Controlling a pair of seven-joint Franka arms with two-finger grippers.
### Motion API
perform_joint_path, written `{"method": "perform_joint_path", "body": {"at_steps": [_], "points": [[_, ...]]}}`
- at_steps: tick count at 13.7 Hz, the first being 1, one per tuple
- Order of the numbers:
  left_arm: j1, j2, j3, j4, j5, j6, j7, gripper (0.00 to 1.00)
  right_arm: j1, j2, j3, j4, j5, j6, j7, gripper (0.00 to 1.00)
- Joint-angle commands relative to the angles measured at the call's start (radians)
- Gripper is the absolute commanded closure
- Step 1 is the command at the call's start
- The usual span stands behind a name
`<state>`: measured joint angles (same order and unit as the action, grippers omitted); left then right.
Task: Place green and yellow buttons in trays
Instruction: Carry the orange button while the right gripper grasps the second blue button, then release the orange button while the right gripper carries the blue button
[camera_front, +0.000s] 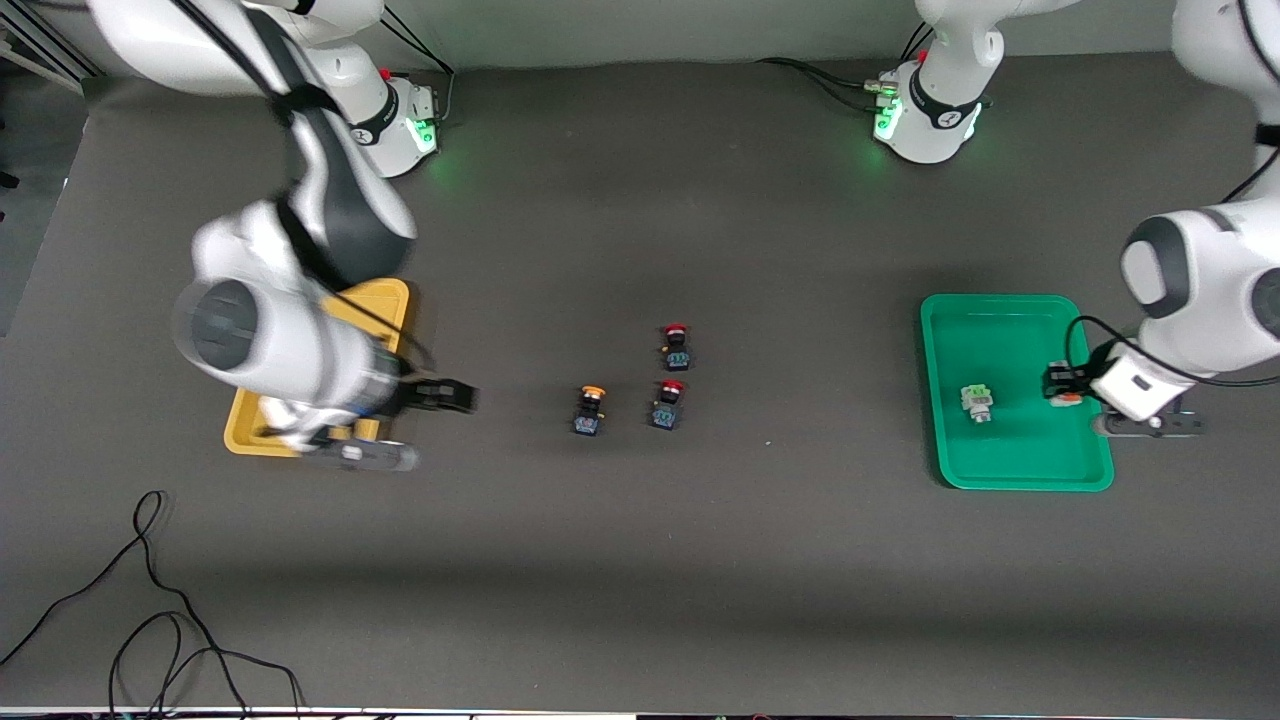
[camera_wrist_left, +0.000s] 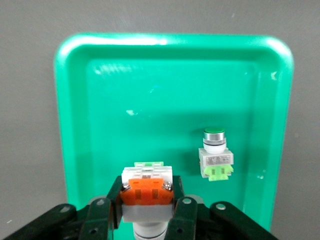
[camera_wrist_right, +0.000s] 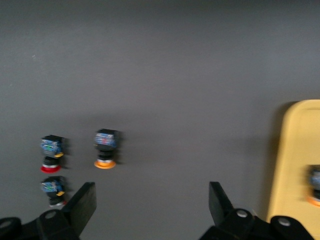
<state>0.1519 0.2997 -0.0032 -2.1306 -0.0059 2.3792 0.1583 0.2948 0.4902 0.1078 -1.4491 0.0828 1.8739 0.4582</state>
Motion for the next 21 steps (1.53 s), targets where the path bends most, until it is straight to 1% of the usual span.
{"method": "perform_joint_path", "body": {"at_steps": [1, 2, 3, 4, 5, 6, 8, 10, 11, 13, 16, 17, 18, 19, 20, 21], "points": [[0.014, 0.056, -0.008, -0.04, 0.03, 0.101, 0.013, 0.92, 0.076, 0.16, -0.007, 0.141, -0.035, 0.031, 0.091, 0.0], [0.014, 0.074, -0.008, -0.04, 0.03, 0.107, 0.013, 0.92, 0.099, 0.195, -0.005, 0.138, -0.072, 0.068, 0.129, 0.0], [0.014, 0.088, -0.008, -0.038, 0.04, 0.11, 0.013, 0.87, 0.122, 0.226, -0.005, 0.136, -0.096, 0.1, 0.17, 0.0], [0.014, 0.099, -0.008, -0.038, 0.053, 0.117, 0.013, 0.73, 0.141, 0.255, -0.005, 0.135, -0.1, 0.12, 0.209, 0.0], [0.014, 0.111, -0.008, -0.037, 0.057, 0.123, 0.013, 0.53, 0.164, 0.286, -0.005, 0.134, -0.101, 0.134, 0.221, 0.0], [0.014, 0.116, -0.008, -0.031, 0.057, 0.123, 0.015, 0.02, 0.185, 0.309, -0.008, 0.134, -0.101, 0.154, 0.223, 0.0], [0.015, 0.102, -0.009, -0.009, 0.057, 0.095, 0.018, 0.0, 0.21, 0.353, -0.017, 0.133, -0.103, 0.207, 0.238, 0.0], [0.017, 0.078, -0.009, 0.03, 0.057, 0.03, 0.018, 0.0, 0.225, 0.389, -0.017, 0.131, -0.159, 0.238, 0.267, 0.0], [0.023, 0.055, -0.009, 0.064, 0.057, -0.035, 0.023, 0.0, 0.225, 0.402, -0.017, 0.13, -0.161, 0.241, 0.281, 0.0], [0.034, 0.007, -0.011, 0.16, 0.043, -0.203, 0.056, 0.0, 0.227, 0.418, -0.017, 0.128, -0.17, 0.241, 0.359, 0.0], [0.037, -0.022, -0.012, 0.355, 0.037, -0.491, 0.092, 0.0, 0.23, 0.419, -0.016, 0.084, -0.169, 0.29, 0.367, 0.0], [0.038, -0.025, -0.012, 0.421, 0.021, -0.57, 0.093, 0.0, 0.23, 0.419, -0.016, 0.064, -0.169, 0.336, 0.367, 0.04], [0.038, -0.033, -0.012, 0.484, 0.005, -0.643, 0.093, 0.0, 0.23, 0.421, -0.016, 0.05, -0.169, 0.379, 0.369, 0.14], [0.046, -0.04, -0.012, 0.541, -0.009, -0.711, 0.092, 0.0, 0.23, 0.421, -0.016, 0.043, -0.169, 0.401, 0.367, 0.37], [0.046, -0.056, -0.012, 0.584, -0.025, -0.771, 0.086, 0.0, 0.23, 0.422, -0.016, 0.042, -0.169, 0.407, 0.367, 0.7], [0.048, -0.071, -0.012, 0.613, -0.028, -0.82, 0.086, 0.0, 0.228, 0.421, -0.016, 0.044, -0.167, 0.407, 0.366, 0.92]]}}
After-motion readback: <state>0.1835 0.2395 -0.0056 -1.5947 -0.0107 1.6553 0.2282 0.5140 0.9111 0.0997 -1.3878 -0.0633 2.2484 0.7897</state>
